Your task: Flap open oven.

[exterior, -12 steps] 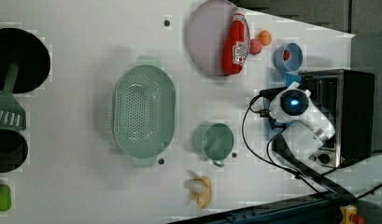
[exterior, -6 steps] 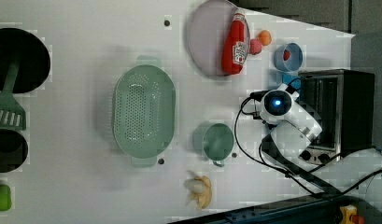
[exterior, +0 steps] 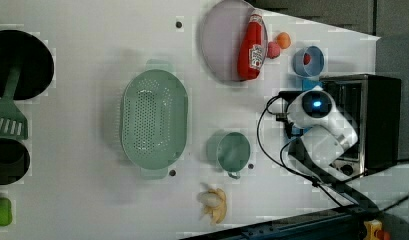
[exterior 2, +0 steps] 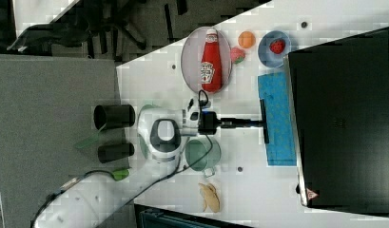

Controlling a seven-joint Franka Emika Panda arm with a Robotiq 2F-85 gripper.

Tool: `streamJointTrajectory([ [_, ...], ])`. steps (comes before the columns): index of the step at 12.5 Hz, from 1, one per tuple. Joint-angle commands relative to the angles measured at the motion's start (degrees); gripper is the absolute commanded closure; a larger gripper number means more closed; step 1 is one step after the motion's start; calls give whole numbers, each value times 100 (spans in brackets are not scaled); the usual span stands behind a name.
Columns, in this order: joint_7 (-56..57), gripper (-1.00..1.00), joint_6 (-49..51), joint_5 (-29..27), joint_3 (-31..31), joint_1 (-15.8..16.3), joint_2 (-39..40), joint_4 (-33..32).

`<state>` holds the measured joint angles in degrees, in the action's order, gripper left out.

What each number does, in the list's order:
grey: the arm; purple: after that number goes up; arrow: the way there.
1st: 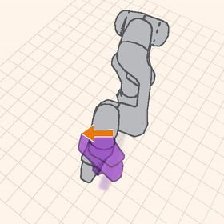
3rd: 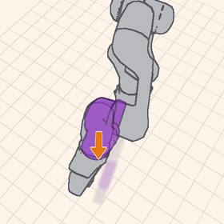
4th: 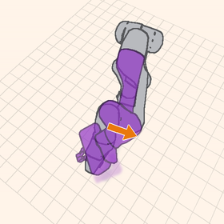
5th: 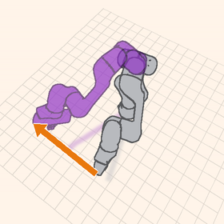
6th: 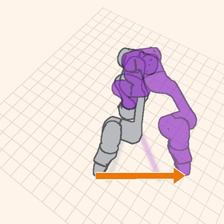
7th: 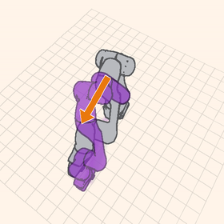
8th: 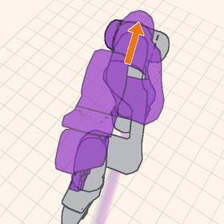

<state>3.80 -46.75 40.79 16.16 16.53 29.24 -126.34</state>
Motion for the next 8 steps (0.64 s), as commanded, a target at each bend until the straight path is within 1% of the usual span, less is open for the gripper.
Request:
streamJointTrajectory([
  [1, -314, 65, -174, -861, 15, -66, -1035, 161],
  [4, -314, 65, -19, -2008, 27, -118, -1782, 164],
  [6, -314, 65, 358, -2713, 29, -141, -2268, 185],
  [8, -315, 65, 912, -3244, 36, -156, -2688, 282],
])
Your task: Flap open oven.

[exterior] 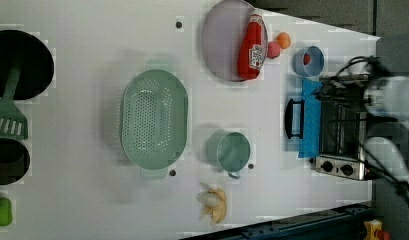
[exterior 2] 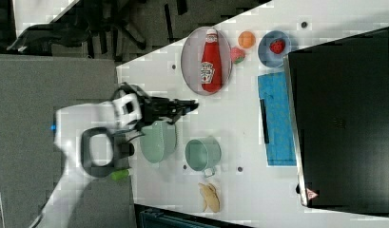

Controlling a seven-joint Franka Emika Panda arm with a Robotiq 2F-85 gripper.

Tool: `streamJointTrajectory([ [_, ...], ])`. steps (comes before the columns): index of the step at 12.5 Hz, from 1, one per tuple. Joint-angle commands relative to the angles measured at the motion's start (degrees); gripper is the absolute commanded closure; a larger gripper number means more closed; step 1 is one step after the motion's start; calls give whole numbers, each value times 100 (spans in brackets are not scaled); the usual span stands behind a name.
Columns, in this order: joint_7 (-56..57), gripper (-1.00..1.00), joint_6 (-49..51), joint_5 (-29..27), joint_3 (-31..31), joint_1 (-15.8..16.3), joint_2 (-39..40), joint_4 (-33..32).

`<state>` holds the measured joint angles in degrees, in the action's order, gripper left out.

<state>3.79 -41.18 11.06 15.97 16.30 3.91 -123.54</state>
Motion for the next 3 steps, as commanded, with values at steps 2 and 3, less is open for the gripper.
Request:
streamJointTrajectory([
  [2, -322, 65, 807, -651, 64, -133, -524, 164],
  [3, -365, 65, 997, -768, 66, -133, -699, 253],
])
